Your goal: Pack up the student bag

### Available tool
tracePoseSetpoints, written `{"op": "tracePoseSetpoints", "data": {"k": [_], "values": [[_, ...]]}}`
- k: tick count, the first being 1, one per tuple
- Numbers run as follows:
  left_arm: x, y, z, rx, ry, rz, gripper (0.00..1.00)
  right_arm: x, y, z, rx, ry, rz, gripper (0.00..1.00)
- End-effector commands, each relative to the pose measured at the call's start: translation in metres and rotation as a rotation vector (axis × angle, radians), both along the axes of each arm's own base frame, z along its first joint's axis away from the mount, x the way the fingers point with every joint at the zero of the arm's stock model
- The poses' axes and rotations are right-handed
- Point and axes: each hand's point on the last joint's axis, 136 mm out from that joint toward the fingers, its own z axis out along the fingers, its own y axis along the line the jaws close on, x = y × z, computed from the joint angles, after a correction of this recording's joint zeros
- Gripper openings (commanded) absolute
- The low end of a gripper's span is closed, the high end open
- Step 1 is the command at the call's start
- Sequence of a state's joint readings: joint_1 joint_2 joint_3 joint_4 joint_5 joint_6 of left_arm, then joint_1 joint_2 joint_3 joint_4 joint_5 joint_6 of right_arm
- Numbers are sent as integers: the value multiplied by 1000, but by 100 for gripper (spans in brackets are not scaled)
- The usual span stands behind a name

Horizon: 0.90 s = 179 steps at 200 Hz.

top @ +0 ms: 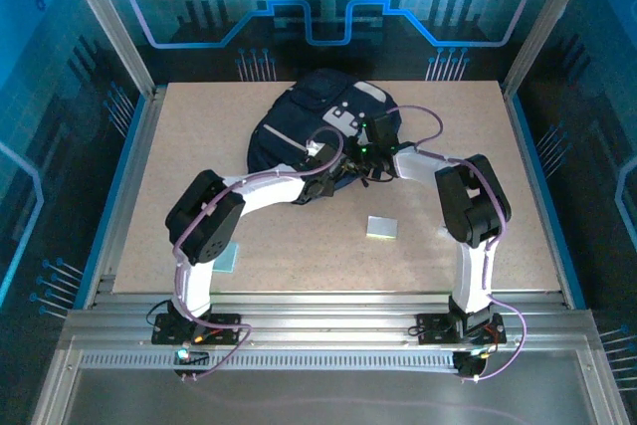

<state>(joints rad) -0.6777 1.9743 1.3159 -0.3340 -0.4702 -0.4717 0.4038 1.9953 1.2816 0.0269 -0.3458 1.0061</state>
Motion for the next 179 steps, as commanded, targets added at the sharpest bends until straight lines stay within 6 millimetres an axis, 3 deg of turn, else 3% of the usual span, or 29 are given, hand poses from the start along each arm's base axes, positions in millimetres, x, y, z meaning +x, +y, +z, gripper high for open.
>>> {"op": "tracePoseSetpoints", "data": {"k": [1, 40, 68, 98, 118, 136, 150, 165, 179], "values": [[-20, 36, -29, 109, 105, 52, 32, 10, -2, 2, 23, -37, -7, 18], [-5, 29, -14, 48, 72, 31, 0, 12, -4, 7, 17, -48, -2, 18], [-2, 22, 12, 7, 47, -10, 0, 13, -3, 11, 9, -53, 1, 22], [-9, 1, 36, -152, 68, -128, 0, 11, 8, 10, -9, -54, 0, 53], [-17, -16, 45, -218, 92, -226, 0, 16, 16, 7, -6, -45, -8, 58], [-21, -17, 47, -216, 104, -263, 0, 23, 27, 7, 38, -43, -3, 46], [-22, -8, 44, -163, 102, -268, 0, 28, 29, 8, 46, -48, -2, 19], [-20, 11, 38, -87, 107, -247, 0, 30, 24, 9, 23, -62, -13, 1], [-17, 33, 30, -25, 126, -212, 0, 31, 13, 11, 0, -70, -28, 0]]}}
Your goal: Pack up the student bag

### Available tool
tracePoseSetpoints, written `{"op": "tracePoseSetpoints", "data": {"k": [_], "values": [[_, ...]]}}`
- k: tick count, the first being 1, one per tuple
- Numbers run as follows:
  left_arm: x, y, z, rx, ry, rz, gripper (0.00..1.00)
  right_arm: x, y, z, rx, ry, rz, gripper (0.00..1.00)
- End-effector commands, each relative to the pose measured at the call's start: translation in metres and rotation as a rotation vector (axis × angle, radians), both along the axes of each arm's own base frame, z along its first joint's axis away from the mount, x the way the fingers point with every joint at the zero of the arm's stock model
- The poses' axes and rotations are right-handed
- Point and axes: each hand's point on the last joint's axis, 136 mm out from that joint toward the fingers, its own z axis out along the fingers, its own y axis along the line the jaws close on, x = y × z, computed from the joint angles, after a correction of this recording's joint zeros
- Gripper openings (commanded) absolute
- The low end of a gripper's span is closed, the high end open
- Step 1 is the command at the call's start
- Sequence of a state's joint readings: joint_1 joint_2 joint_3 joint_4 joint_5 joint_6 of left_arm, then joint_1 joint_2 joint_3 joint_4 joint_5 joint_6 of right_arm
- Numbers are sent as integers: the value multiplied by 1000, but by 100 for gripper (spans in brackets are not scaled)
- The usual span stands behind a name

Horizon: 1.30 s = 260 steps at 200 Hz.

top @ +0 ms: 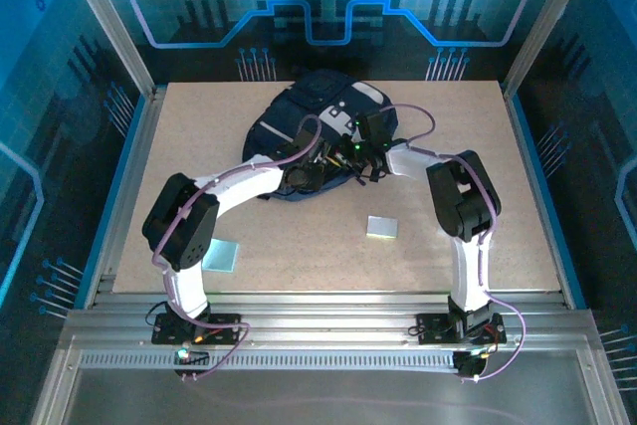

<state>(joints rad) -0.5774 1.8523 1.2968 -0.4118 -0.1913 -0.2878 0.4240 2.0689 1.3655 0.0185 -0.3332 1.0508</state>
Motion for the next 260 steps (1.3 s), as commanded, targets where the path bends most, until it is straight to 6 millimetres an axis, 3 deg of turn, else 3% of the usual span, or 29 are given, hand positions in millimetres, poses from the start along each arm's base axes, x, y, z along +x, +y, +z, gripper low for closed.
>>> {"op": "tracePoseSetpoints", "data": {"k": [1, 38, 84, 101, 116, 152, 160, 178, 199, 232, 260], "values": [[-5, 27, 2, 95, 9, -23, 0, 18, -3, 18, -15, -94, -14, 0], [-2, 74, 1, 305, 2, 28, 0, 23, -38, 23, -41, -116, -49, 0], [11, 105, 8, 361, -41, 79, 0, 25, -74, 32, -124, -133, -44, 0], [9, 104, 11, 318, -19, 62, 0, 26, -90, 34, -158, -132, -52, 0], [0, 86, 22, 233, -3, 7, 0, 29, -101, 38, -160, -139, -63, 0], [-28, 7, 59, 31, -15, -171, 0, 40, -107, 62, -177, -190, -31, 1], [-34, -11, 65, -21, -13, -201, 0, 39, -105, 70, -176, -194, -9, 13], [-46, -52, 73, -154, 1, -256, 0, 30, -104, 89, -170, -180, 40, 52], [-51, -87, 74, -221, 8, -295, 0, 8, -116, 101, -221, -168, 26, 65], [-43, -112, 67, -248, 33, -317, 0, -28, -144, 95, -216, -118, -58, 67], [-38, -117, 63, -237, 28, -330, 0, -59, -145, 86, -186, -74, -57, 67]]}}
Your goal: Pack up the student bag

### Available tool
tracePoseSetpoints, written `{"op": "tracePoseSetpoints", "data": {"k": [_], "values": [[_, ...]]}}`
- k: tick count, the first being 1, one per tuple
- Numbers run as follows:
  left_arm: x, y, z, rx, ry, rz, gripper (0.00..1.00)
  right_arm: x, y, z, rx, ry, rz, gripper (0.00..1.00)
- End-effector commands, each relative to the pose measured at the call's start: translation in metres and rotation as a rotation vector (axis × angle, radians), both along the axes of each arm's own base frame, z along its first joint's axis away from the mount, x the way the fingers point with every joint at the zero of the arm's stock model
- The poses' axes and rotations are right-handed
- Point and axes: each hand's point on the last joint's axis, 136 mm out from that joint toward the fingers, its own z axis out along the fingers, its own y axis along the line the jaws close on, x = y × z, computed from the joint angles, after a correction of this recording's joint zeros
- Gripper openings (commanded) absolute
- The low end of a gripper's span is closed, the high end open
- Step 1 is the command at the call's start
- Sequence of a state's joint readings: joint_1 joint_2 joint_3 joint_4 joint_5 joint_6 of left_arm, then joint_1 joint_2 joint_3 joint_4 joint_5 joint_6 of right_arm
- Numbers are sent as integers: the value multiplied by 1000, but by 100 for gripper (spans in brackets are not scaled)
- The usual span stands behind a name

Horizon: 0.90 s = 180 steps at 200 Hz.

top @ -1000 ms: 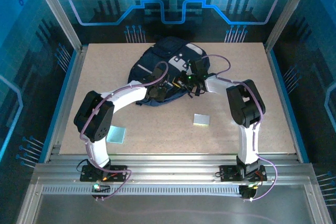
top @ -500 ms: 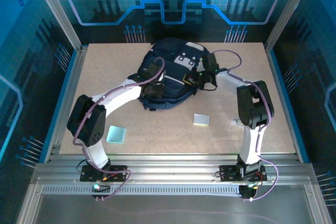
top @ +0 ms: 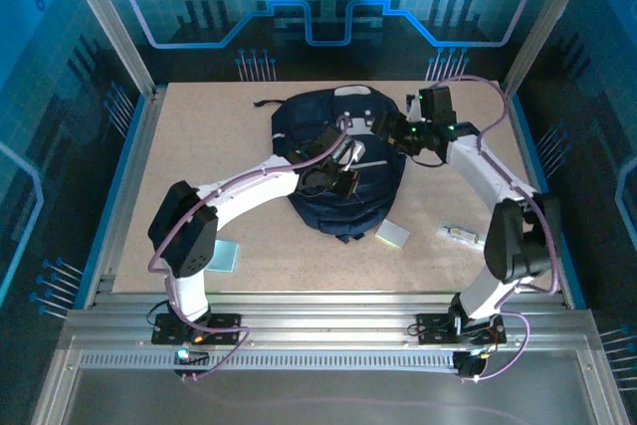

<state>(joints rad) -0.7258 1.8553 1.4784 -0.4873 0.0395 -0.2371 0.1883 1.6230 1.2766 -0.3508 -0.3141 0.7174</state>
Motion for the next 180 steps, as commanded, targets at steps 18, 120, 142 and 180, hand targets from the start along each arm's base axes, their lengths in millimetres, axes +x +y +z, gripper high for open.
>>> {"op": "tracePoseSetpoints", "data": {"k": [18, 120, 142, 180], "values": [[3, -9, -1, -25, 18, -10, 0, -40, -9, -37, 10, 131, -41, 67], [-7, 12, -22, -66, 104, 220, 65, -22, 19, -86, 41, 177, -55, 37], [-9, 14, -30, -61, 134, 255, 74, -20, 25, -82, 66, 177, -59, 25], [-21, 14, -56, 30, 213, 251, 80, -22, 15, -61, -28, 137, -31, 40]]}}
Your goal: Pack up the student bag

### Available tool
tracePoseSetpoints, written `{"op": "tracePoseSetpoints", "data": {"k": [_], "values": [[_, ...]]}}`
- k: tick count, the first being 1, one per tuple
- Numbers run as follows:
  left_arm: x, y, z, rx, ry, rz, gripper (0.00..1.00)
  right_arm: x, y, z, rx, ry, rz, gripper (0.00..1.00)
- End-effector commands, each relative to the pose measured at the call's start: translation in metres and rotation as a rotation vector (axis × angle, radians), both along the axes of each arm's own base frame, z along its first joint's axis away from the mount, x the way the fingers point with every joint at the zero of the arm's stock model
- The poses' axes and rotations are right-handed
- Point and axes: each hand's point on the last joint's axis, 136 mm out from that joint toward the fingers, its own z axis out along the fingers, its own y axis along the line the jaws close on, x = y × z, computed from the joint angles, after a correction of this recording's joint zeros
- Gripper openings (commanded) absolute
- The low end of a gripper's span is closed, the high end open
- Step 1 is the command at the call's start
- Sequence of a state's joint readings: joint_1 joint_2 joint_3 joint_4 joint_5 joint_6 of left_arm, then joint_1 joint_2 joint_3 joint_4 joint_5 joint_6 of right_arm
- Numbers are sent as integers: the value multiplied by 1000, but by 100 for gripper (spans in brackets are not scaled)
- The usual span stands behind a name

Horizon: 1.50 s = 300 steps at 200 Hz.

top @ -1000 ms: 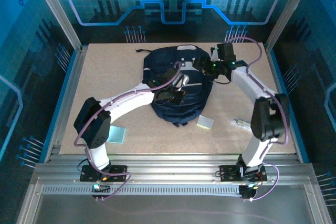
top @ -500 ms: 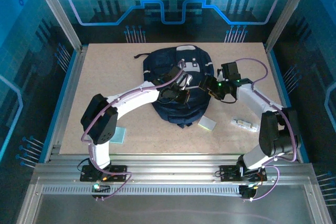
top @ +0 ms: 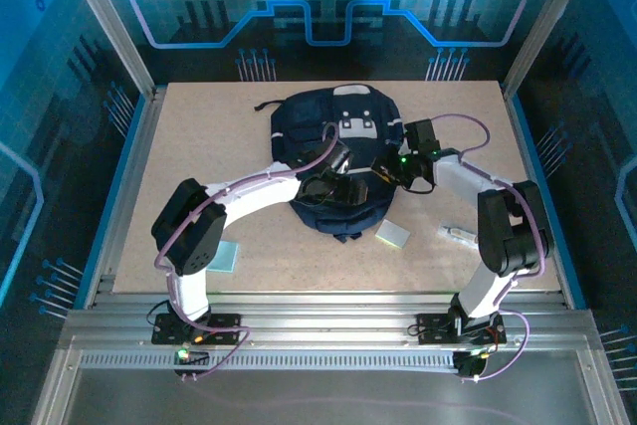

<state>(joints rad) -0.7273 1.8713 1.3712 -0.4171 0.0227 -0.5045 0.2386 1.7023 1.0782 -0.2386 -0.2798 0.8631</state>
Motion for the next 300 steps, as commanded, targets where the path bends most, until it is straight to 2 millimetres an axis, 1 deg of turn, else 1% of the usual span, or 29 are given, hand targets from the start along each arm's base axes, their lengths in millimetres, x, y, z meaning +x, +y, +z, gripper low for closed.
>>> {"op": "tracePoseSetpoints", "data": {"k": [1, 14, 33, 67, 103, 121, 141, 154, 162, 180, 194, 210, 222, 244, 268, 286, 300], "values": [[-13, 5, -17, 74, 69, 17, 80, 8, 4, 36, -45, -92, 48, 41], [-13, 14, -16, 108, 43, 30, 80, 2, -5, 32, -88, -88, 50, 47], [-11, 22, -12, 133, 11, 42, 81, -1, -15, 21, -116, -77, 47, 50], [-14, 24, -6, 132, 5, 38, 80, -5, -17, 4, -143, -57, 85, 50], [-14, 28, -9, 137, 0, 51, 80, -15, -11, -11, -165, -20, 118, 51], [-12, 28, -10, 140, -6, 54, 80, -19, -8, -19, -163, -4, 127, 52], [-9, 29, -10, 148, -20, 60, 81, -20, 1, -25, -137, 6, 140, 55], [-6, 30, -10, 155, -31, 64, 81, -21, 13, -27, -118, 9, 164, 55], [-4, 31, -10, 169, -40, 66, 81, -20, 23, -24, -77, -4, 184, 52], [2, 38, -8, 206, -70, 76, 81, -18, 40, -10, 25, -36, 194, 37], [5, 42, -5, 214, -93, 87, 81, -16, 43, 4, 65, -65, 182, 28], [9, 45, 0, 196, -100, 99, 82, -15, 43, 21, 76, -97, 164, 15], [10, 46, 5, 192, -108, 105, 82, -13, 43, 36, 92, -126, 154, 0], [10, 49, 13, 185, -114, 134, 83, -7, 48, 65, 150, -190, 133, 0], [9, 49, 17, 166, -104, 160, 83, -1, 52, 87, 175, -237, 121, 0], [8, 47, 17, 143, -94, 176, 83, 3, 55, 94, 192, -250, 106, 0], [9, 48, 15, 137, -92, 194, 79, 6, 58, 95, 222, -247, 95, 0]]}}
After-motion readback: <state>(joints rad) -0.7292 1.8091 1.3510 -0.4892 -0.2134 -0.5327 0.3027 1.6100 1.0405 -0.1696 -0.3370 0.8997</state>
